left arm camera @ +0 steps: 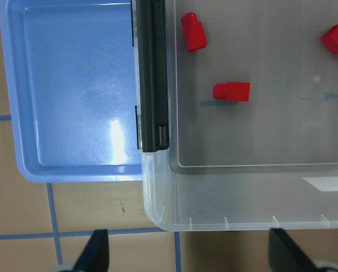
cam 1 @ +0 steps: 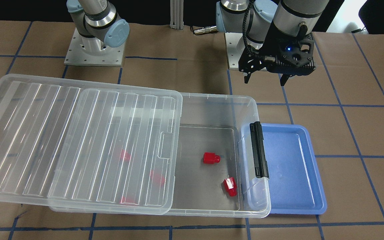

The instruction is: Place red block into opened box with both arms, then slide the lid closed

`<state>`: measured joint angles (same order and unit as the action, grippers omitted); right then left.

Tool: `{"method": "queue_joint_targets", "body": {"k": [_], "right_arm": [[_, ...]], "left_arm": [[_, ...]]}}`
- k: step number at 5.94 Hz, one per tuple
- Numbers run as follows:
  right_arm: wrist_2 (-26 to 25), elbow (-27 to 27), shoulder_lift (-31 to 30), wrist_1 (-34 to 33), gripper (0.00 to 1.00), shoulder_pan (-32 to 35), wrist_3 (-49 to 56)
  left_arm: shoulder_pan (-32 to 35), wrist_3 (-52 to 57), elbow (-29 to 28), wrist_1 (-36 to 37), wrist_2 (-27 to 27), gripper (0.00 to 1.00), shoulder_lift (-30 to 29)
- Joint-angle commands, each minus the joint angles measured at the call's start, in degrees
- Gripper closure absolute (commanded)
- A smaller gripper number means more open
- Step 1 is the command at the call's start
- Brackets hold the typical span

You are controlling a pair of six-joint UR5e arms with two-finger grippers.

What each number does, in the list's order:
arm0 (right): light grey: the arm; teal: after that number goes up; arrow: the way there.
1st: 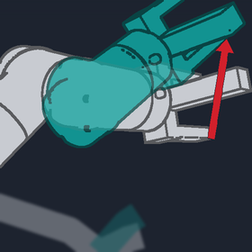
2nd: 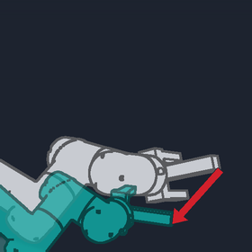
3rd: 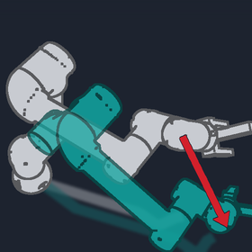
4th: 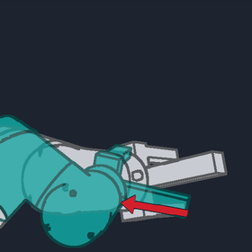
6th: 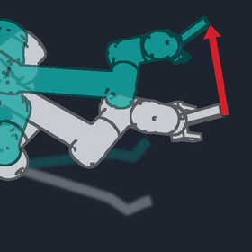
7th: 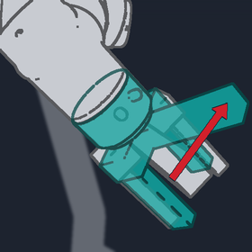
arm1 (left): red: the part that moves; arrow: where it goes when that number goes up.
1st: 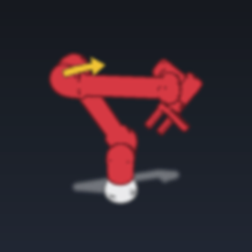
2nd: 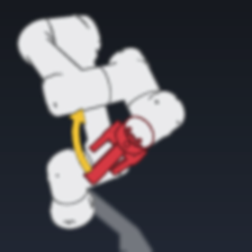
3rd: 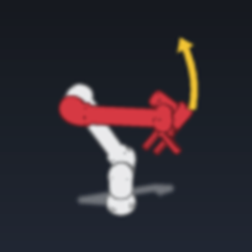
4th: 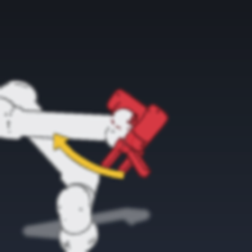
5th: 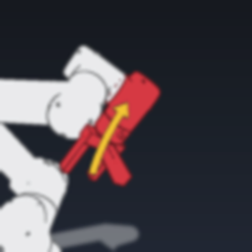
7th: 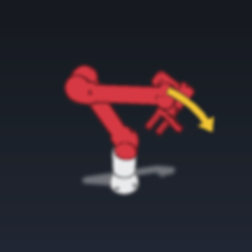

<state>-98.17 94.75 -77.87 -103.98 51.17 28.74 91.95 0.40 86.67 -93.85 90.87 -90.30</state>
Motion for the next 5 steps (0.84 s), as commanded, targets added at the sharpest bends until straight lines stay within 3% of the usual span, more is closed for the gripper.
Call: {"method": "queue_joint_targets", "body": {"k": [1,5], "right_arm": [[5.94,1.14,-0.27,0.18,0.00,0.59,-1.23],[5.97,3.23,-1.23,1.24,0.00,4.99,-3.69]], "left_arm": [[-0.02,-1.98,0.34,-0.55,-0.16,0.02,0.39],[-0.10,-1.10,0.52,-0.55,0.01,0.02,0.21]]}}
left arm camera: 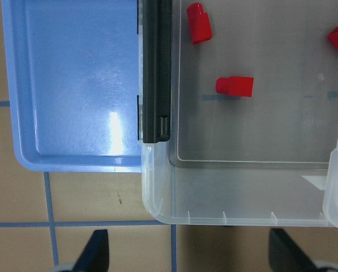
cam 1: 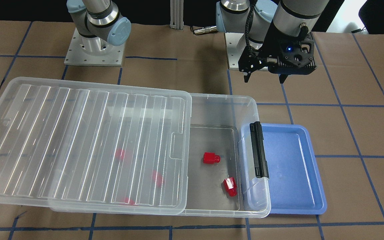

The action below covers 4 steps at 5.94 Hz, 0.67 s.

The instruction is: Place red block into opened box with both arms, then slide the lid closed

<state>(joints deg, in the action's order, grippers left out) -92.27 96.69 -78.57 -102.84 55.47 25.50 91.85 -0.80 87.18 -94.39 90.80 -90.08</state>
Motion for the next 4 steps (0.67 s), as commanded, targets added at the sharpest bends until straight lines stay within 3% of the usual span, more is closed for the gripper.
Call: {"method": "queue_joint_targets", "body": {"k": [1,4], "right_arm": [[0.16,4.53,-2.01,-0.33,0.00,1.65,-0.53],[0.16,5.62,-3.17,-0.43,0.00,5.25,-3.60]], "left_arm": [[0.00,0.10,0.01,0.00,0.17,0.02,-0.01],[0.00,0.19,0.01,0.09,0.26,0.02,-0.01]]}}
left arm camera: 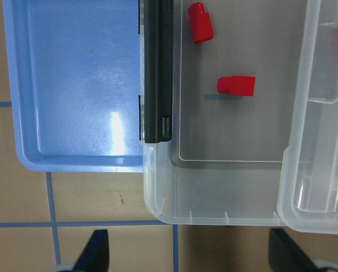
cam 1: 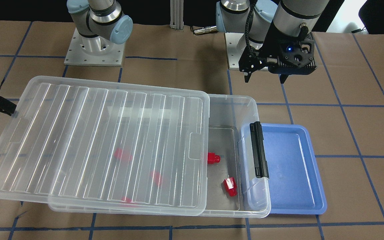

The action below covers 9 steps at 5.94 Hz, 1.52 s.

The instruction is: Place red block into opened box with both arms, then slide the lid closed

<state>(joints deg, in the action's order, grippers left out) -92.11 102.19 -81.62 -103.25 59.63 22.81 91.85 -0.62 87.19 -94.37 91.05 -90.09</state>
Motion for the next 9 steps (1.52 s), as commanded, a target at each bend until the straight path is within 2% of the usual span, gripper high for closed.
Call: {"method": "queue_joint_targets", "body": {"k": [1,9], "right_arm": [[0.00,0.03,-0.21,-0.11,0.00,1.62,-0.93],[2.90,0.03,-2.14,0.33,0.00,10.41,-11.29]], "left_arm": [[0.00,0.01,0.00,0.06,0.01,0.02,0.00],[0.00,0.09,0.00,0.06,0.18,0.02,0.09]]}}
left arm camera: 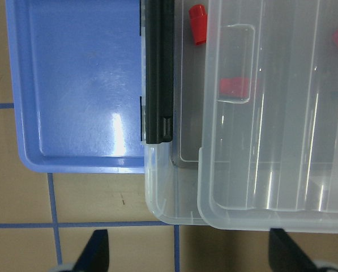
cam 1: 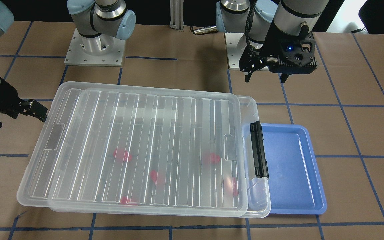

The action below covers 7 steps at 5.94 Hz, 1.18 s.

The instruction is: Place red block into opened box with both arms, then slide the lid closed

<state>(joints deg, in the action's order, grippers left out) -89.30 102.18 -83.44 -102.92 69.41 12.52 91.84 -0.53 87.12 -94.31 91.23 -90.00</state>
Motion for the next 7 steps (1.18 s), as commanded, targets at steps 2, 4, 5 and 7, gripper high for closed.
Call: {"method": "queue_joint_targets", "body": {"k": [2,4,5,7], "right_arm": [[0.09,-0.13,-0.31,-0.09,0.00,3.17,-2.84],[-0.96,-1.96,-1.01,0.17,0.00,3.62,-3.38],[-0.97,-7.11,-1.54,5.66,0.00,3.71,-3.38],[-0.09,-18.54,-0.93,18.74,0.00,5.45,-6.78]], "left_arm": [[0.00,0.00,-0.02,0.00,0.00,0.02,0.00],[0.00,0.00,-0.02,0.00,0.00,0.02,0.00],[0.00,0.00,-0.02,0.00,0.09,0.02,0.00],[0.00,0.00,-0.02,0.00,0.00,0.02,0.00]]}}
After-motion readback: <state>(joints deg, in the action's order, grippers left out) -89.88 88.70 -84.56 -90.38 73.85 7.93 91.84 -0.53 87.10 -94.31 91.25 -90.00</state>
